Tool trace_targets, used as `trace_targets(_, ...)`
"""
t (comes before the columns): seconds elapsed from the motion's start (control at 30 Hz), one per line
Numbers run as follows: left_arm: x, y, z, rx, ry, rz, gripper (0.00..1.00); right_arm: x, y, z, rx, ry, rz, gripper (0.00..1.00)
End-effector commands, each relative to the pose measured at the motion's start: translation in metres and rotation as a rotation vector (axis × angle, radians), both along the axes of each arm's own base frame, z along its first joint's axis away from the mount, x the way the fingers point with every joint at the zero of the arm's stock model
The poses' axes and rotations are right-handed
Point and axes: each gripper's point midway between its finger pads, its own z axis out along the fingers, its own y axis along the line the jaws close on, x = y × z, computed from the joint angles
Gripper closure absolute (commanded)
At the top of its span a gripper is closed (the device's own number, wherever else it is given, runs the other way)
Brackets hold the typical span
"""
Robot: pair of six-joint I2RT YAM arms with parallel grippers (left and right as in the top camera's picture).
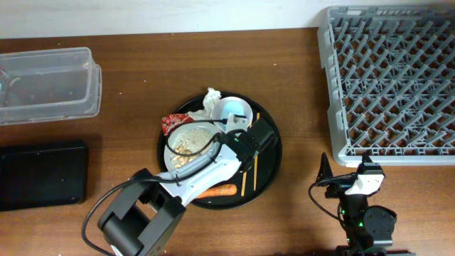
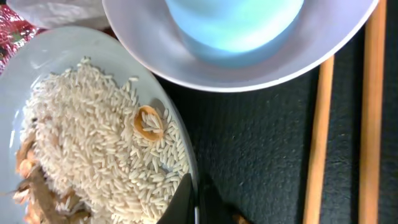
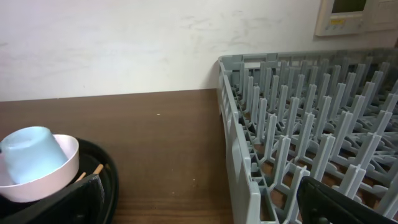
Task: Sort waste into correct bins and load items into the dishwasher rack
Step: 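Grasp the white plate rim with the left gripper and lift it, then tip the plate's rice and shells onto the black rectangular tray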
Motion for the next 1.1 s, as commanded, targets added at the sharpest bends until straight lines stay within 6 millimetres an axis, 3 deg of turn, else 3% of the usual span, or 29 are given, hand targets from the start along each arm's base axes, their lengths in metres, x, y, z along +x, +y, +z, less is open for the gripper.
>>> trace_targets(0.0,0.005,-0.003,0.009,0.007,-0.007,0.004,0.99,0.000,-0.003,-0.005,-0.006,0.004,-0.013,0.02)
trace_targets(0.33,0.003,0.022,0.029,0.155,-0.008,0.024,0.99,0.000,-0.003,-0.005,-0.006,0.004,-0.013,0.02)
trace_targets(0.43,0.010,0.047,0.044,0.294,-0.080,0.050,0.99,0.000,-0.003,-0.005,-0.006,0.004,-0.013,0.02)
trace_targets(0.6,0.020,0.082,0.048,0.335,-0.048,0.131,0.99,0.000,-0.003,-0.005,-0.006,0.004,-0.013,0.02)
trace_targets(0.8,0.063,0.156,0.072,0.262,-0.041,0.379,0.99,0.000,-0.003,-0.005,-0.006,0.004,-0.013,0.02)
trace_targets(0.9,0.083,0.214,0.082,0.207,-0.009,0.494,0.99,0.000,-0.003,-0.005,-0.006,0.004,-0.013,0.02)
trace_targets(0.97,0.088,0.252,0.087,0.201,-0.011,0.579,0.99,0.000,-0.003,-0.005,-0.006,0.004,-0.013,0.02)
trace_targets(1.07,0.087,0.292,0.083,0.135,0.008,0.687,0.99,0.000,-0.003,-0.005,-0.006,0.004,-0.013,0.02)
